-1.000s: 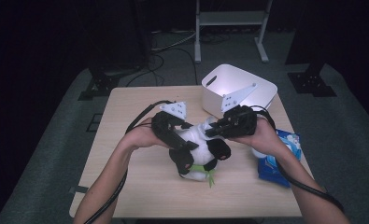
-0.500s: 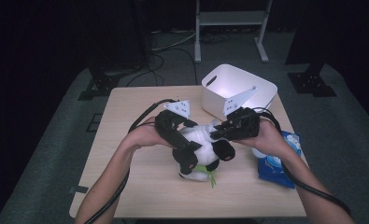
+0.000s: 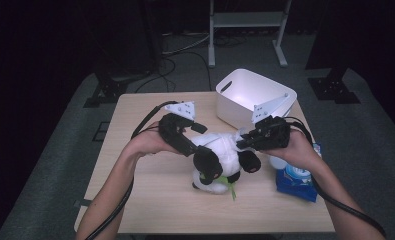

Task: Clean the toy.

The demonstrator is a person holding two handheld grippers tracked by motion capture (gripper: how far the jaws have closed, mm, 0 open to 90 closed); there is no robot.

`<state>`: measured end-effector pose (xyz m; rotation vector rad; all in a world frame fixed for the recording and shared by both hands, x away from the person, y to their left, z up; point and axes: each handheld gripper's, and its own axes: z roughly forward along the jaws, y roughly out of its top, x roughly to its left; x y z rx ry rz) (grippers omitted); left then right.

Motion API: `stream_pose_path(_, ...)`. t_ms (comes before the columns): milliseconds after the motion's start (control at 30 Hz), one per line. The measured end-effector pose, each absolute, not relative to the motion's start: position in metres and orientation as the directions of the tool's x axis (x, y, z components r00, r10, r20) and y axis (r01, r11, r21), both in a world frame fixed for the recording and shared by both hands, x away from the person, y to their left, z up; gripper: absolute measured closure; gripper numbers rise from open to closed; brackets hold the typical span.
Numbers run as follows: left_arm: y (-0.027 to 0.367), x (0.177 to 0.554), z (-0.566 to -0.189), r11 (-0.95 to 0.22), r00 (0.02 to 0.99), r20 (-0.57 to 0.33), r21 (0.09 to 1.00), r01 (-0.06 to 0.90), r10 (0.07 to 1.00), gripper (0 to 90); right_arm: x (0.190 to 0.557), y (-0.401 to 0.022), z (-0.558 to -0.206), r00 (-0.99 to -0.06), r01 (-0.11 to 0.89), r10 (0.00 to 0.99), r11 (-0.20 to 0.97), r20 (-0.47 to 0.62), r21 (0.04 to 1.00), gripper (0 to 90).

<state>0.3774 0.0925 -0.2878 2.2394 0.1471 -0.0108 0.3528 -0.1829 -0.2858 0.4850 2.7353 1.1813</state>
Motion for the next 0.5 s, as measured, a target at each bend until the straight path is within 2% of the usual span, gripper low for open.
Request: stream_pose_path(500, 0.083, 0.381, -0.294, -0.621, 0.995, -0.077, 0.777, 0.102, 0.067, 25.2, 0.347, -0.141, -0.265, -0.972, 0.147, 0.236, 0.672, -0.022, 0.726, 79.8)
